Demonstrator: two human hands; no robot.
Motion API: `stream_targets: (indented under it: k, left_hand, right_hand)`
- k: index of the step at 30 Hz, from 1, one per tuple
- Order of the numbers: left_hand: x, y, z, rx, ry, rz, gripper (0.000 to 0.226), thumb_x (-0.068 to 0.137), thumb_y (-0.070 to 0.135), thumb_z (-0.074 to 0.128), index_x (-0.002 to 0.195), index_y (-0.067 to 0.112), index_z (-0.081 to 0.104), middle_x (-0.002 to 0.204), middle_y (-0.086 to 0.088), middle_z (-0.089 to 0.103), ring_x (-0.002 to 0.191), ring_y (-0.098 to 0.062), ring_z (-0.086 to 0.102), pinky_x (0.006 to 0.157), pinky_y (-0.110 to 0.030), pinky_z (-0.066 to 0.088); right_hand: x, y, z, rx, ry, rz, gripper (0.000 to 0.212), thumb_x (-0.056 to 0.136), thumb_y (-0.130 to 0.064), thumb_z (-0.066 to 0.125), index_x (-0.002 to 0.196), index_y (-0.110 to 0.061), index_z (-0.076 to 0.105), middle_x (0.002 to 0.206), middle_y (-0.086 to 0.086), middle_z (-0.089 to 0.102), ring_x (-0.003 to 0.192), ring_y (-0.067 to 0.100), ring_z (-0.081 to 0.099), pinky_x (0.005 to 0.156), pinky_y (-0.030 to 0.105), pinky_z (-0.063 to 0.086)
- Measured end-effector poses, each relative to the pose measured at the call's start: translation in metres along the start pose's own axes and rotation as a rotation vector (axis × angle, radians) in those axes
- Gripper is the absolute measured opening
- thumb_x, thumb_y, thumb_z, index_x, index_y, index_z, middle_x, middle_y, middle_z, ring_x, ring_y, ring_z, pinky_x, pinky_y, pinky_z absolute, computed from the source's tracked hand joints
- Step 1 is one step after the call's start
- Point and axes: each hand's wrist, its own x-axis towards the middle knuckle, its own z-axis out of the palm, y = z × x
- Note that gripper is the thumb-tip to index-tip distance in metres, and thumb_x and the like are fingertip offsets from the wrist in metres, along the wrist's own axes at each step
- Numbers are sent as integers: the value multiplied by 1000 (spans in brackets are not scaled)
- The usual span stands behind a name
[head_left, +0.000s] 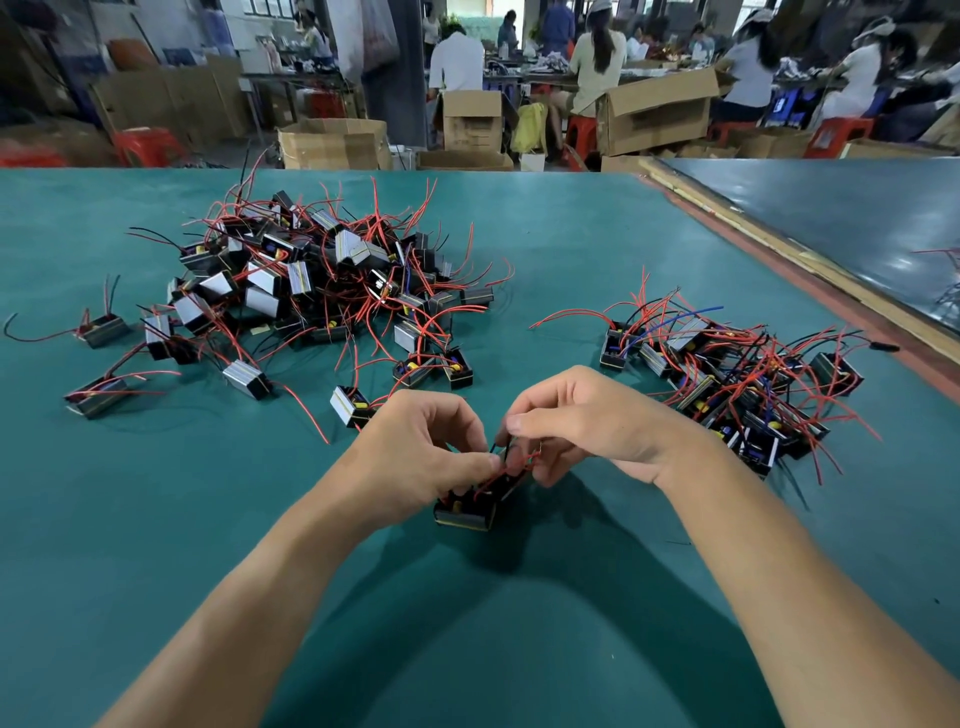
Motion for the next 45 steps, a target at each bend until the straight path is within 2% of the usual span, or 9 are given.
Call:
stream_targets:
  k: [6,8,12,17,24,33,38,42,45]
  left_hand:
    - [1,-2,2,-3,33,17,20,78,6,79,70,9,61,56,0,64,47,-17,52,48,-27,43]
    - [2,-4,3,16,47,20,18,81,7,77,71,9,62,56,1,65,47,-16,53,48,-27,43]
    - [2,-5,4,34,55,26,16,84,7,74,71,9,65,56,-1,65,46,-16,53,47,-27,42]
    - [4,-6,4,21,77,27,13,82,8,76,77,12,65,58,-2,66,46,-17,55,46,-25,43]
    - [3,-6,2,19,64,32,17,82,6,76,77,20,67,66,1,70,47,-16,56,47,-26,46]
    - [1,-5,4,54,48,47,16,84,5,72,77,20,69,69,1,71,47,-15,56,50,-30,46]
    - [0,-4,5,74,-29,52,17,87,8,66,80,20,76,65,1,71,50,-13,54,49,-23,44]
    - [-1,-3,5,74,-37,35,25,87,11,67,76,30,78,64,-5,69,50,-11,52,50,-22,42]
    - [-1,-3,6,69,-34,29,25,87,14,68,72,31,79,58,3,64,48,-10,50,48,-21,40]
  right_hand:
    - [5,4,-1,12,129,-71,18,85,2,71,73,-12,74,65,6,66,54,12,58,54,27,57]
    - [5,5,-2,10,132,-129,21,83,4,72,71,-13,73,67,11,66,52,11,58,51,24,54]
    - [6,6,1,-74,112,-161,20,82,3,74,72,-14,72,61,2,67,50,7,60,49,18,47]
    - [8,9,-1,-105,154,-137,21,81,5,73,78,-15,71,70,5,68,55,10,60,52,21,48]
    - [-1,4,-11,-121,13,-144,18,77,-1,68,82,-19,72,74,2,68,68,18,64,69,35,54]
    - [-1,5,-8,-118,-45,-194,8,75,-10,71,73,-17,74,72,10,68,67,20,61,70,38,52]
    - [1,6,-7,-139,3,-274,22,84,2,73,76,-18,77,68,-1,72,60,7,61,60,19,51]
    - [3,5,-5,-187,65,-307,23,84,2,74,77,-19,77,64,-7,71,56,1,57,56,13,44]
    - [3,4,-5,-206,85,-311,17,84,1,75,80,-15,77,66,-3,74,57,2,61,56,14,45]
